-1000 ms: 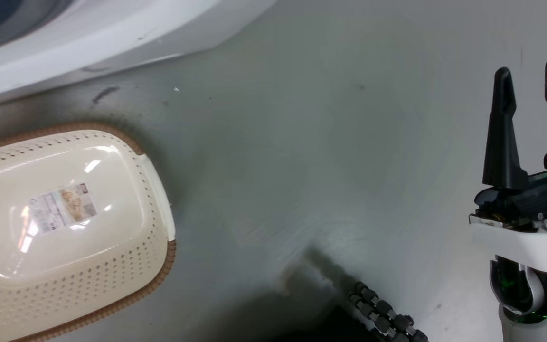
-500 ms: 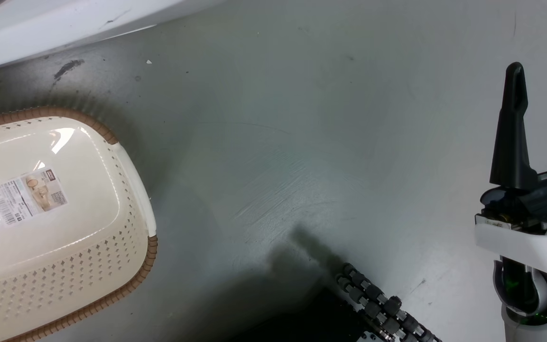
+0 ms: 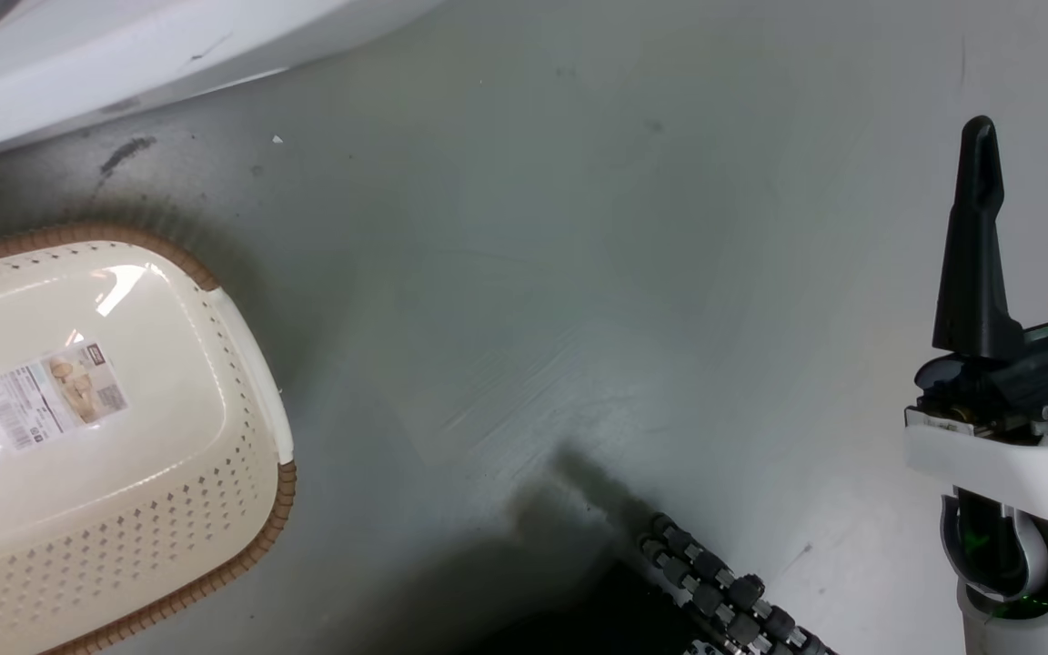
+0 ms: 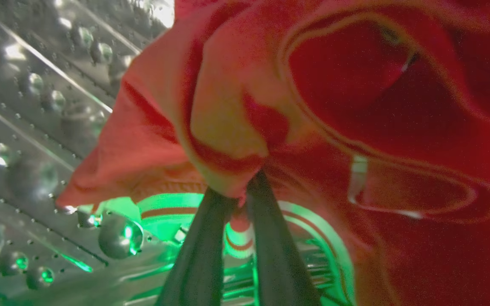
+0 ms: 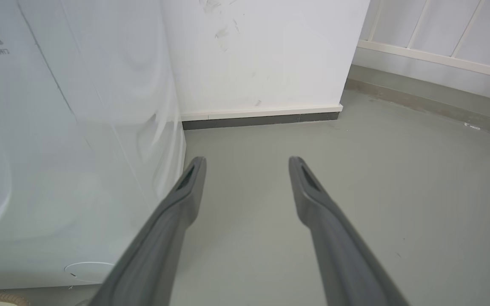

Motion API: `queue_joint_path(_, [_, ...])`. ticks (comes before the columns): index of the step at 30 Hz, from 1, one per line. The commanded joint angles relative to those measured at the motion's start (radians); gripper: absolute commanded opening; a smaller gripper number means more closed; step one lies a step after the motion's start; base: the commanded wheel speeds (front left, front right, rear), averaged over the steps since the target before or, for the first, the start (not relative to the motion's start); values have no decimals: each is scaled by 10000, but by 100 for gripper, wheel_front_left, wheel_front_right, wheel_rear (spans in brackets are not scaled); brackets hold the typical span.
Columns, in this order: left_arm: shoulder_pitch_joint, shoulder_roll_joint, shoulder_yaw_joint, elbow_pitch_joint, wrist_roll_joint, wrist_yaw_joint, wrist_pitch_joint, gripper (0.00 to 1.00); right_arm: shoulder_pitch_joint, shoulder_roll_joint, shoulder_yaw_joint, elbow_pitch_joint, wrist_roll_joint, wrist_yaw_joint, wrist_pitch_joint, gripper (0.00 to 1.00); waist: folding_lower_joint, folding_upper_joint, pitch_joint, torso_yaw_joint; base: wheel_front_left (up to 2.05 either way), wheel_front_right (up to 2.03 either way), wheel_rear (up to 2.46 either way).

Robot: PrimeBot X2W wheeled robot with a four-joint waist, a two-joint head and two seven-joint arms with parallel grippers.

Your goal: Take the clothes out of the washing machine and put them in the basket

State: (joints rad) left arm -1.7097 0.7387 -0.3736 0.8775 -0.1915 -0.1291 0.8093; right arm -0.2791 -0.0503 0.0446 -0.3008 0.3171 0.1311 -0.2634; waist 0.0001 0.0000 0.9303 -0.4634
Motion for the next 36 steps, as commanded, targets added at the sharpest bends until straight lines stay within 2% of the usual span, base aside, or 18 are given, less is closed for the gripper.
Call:
queue_joint_path(1, [157,-5,-62,-18,-73,-1,-247,0,-150,1,7,8,-72,-7,-21,100,-1,0,-169,23,0,0,0])
queue_joint_path(16, [2236,-1030,-182,1141,-1066,1,-5407,0,222,-3,-160,285,-995,-7,-21,100,-1,0,-2254,1127,0,0,0])
queue_joint_path(28, [4412,-1973,-222,1885,-1708,73,-8357,0,684,-2,-54,532,-1598,-7,-21,100,-1,0,-3675,1758,0,0,0])
queue_joint_path(36, [6087,-2586,-125,1957,-1997,457,-10273,0,1163,-3,7,716,-1977,-7,-21,100,-1,0,-4676,2051,0,0,0])
